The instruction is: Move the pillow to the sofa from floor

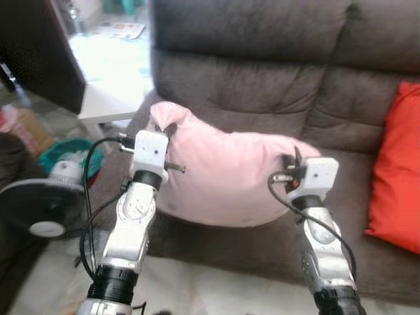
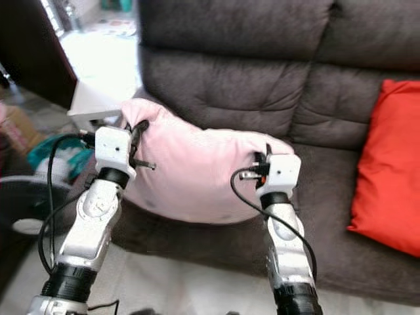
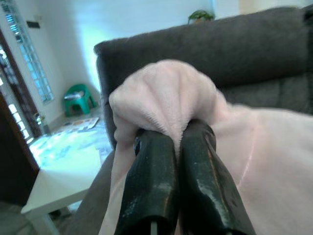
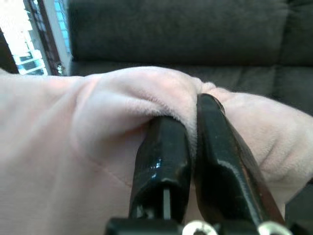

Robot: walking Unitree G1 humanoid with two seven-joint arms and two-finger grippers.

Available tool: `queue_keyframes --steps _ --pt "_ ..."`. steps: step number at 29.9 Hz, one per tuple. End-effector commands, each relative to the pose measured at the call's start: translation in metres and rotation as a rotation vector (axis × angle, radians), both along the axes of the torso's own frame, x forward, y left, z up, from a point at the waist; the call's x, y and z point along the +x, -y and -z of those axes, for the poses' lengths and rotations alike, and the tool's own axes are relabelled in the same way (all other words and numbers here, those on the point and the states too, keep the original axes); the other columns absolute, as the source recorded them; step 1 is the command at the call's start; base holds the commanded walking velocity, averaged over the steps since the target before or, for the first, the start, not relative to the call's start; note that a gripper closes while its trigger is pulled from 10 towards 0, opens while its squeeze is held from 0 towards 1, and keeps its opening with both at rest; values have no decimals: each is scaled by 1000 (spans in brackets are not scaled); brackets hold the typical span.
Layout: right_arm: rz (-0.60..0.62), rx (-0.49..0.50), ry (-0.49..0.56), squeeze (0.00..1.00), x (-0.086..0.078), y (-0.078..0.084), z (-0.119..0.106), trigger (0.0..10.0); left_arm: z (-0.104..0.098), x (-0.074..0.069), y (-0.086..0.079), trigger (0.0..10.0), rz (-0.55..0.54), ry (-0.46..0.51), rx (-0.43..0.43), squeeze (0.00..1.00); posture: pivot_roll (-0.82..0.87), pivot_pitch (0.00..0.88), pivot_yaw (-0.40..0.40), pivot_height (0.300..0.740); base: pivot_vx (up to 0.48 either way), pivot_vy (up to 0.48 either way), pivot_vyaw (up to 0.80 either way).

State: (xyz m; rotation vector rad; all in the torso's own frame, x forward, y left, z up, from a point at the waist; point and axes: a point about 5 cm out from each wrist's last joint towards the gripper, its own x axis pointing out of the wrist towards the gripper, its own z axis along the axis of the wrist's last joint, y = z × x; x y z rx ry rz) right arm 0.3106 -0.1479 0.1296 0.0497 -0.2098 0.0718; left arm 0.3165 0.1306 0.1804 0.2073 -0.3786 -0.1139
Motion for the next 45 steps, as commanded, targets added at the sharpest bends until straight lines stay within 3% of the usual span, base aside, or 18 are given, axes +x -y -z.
queue_keyframes --steps 1,20,29,37,45 --pt "-55 -7 56 0 0 -12 -11 10000 -16 -1 3 10000 16 73 -12 0 113 88 2 740 307 0 0" --pt "-96 -34 53 0 2 -19 -15 10000 -15 -1 6 10000 48 75 13 0 111 80 0 740 242 0 0" --pt "-131 -81 40 0 6 -24 -20 10000 17 -5 23 10000 223 -110 130 0 111 80 -4 740 0 0 0" --pt "-155 -99 47 0 10 -28 -31 10000 21 -5 21 10000 273 -161 145 0 112 81 -7 740 0 0 0" --pt "-248 -181 5 0 13 -45 -30 10000 27 -6 20 10000 291 -193 169 0 115 84 -12 740 0 0 0"
